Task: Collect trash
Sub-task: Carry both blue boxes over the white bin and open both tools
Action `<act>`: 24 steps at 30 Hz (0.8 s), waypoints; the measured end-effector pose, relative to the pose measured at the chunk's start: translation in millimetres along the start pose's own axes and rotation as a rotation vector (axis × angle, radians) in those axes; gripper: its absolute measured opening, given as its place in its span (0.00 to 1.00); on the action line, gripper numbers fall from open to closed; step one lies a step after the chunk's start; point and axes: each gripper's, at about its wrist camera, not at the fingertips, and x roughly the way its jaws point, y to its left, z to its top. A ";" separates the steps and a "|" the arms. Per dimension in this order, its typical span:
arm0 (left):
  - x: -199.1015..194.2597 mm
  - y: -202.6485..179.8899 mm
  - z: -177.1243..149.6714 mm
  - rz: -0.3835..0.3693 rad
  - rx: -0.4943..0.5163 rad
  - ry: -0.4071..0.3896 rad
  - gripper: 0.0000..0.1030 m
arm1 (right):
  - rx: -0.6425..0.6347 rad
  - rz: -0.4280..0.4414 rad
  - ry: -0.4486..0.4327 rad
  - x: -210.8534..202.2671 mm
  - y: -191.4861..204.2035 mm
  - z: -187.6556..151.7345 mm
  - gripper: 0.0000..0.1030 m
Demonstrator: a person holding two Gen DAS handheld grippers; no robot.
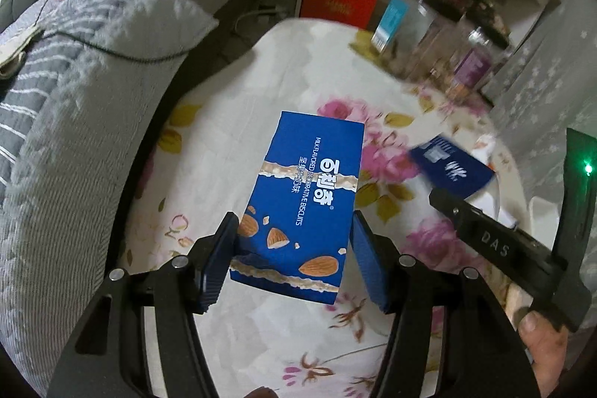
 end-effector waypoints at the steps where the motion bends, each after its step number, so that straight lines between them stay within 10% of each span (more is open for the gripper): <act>1: -4.4 -3.3 1.4 -0.006 -0.004 -0.015 0.58 | -0.005 0.010 -0.019 -8.3 -1.0 2.3 0.49; 24: -33.7 -97.0 6.9 -0.055 0.031 -0.138 0.58 | 0.009 0.065 -0.211 -110.3 -70.3 12.0 0.37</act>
